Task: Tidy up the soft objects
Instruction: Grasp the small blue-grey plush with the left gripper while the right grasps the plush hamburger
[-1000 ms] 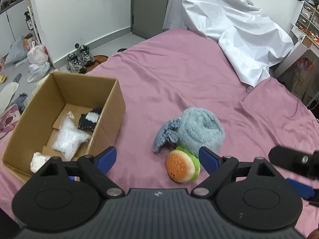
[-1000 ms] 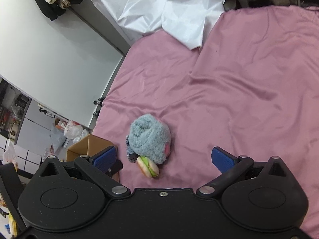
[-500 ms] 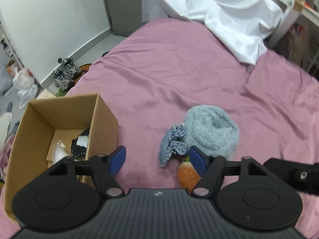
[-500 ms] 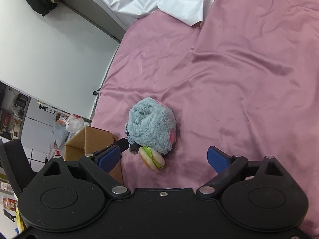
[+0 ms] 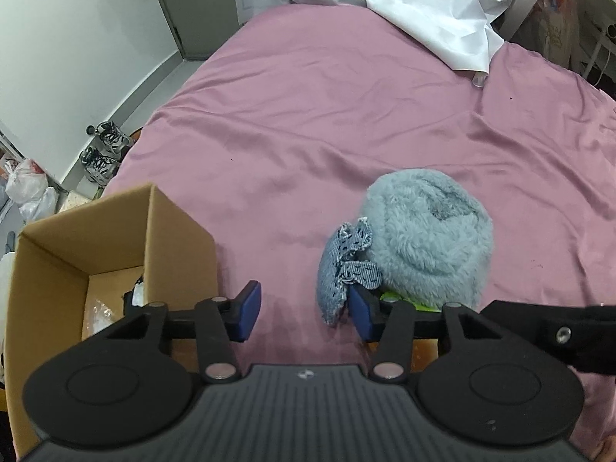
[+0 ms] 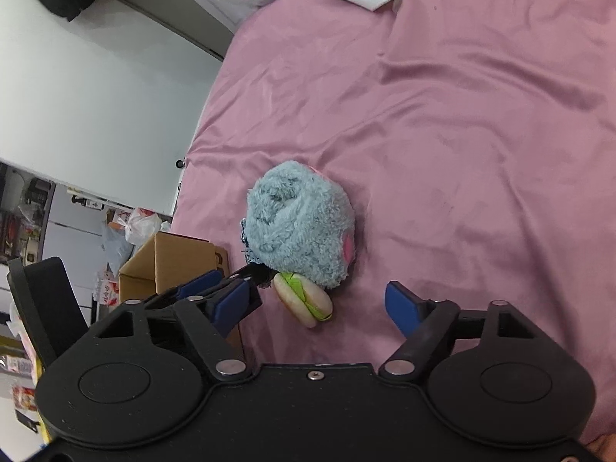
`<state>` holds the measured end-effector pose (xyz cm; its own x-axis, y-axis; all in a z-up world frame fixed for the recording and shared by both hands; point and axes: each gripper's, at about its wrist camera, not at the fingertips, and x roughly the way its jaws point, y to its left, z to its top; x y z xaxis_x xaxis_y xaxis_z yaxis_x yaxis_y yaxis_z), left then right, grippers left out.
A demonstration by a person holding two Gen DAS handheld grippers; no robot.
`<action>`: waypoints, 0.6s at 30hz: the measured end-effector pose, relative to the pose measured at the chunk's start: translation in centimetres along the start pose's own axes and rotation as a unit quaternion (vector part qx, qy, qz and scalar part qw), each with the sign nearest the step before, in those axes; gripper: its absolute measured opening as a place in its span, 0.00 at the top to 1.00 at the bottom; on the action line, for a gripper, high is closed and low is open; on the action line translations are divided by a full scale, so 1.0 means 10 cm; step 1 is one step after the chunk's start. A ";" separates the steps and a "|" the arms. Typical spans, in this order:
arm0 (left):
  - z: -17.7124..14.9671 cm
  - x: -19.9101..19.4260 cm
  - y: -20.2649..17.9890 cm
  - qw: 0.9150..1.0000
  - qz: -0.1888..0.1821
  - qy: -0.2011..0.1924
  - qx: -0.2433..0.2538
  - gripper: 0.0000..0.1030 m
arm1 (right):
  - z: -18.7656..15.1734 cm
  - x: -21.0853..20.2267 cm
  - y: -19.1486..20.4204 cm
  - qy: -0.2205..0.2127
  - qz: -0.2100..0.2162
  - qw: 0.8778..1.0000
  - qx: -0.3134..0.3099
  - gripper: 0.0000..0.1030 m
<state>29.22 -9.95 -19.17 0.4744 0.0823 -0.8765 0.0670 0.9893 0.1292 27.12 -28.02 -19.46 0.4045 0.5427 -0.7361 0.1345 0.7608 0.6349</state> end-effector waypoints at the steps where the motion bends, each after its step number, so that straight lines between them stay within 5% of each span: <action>1: 0.01 0.01 -0.01 1.000 0.001 -0.001 0.006 0.52 | 0.01 0.02 -0.02 0.002 0.003 1.000 0.009 0.28; 10: 0.11 0.09 -0.08 0.996 -0.026 -0.011 0.083 0.54 | 0.07 0.11 -0.20 0.004 0.026 0.995 0.100 0.31; 12: 0.11 0.14 -0.11 0.995 -0.029 -0.007 0.092 0.60 | 0.07 0.11 -0.20 0.003 0.033 0.994 0.105 0.31; 15: 0.10 0.19 -0.12 0.995 -0.042 0.002 0.096 0.83 | 0.05 0.13 -0.18 0.009 0.045 0.993 0.107 0.31; 18: 0.08 0.16 -0.09 0.995 -0.042 0.002 0.086 0.85 | 0.06 0.17 -0.16 0.018 0.050 0.992 0.112 0.31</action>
<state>30.58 -10.80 -20.29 0.4568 0.0001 -0.8896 0.2563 0.9576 0.1318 28.15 -28.51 -21.60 0.3940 0.6270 -0.6720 0.2953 0.6060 0.7386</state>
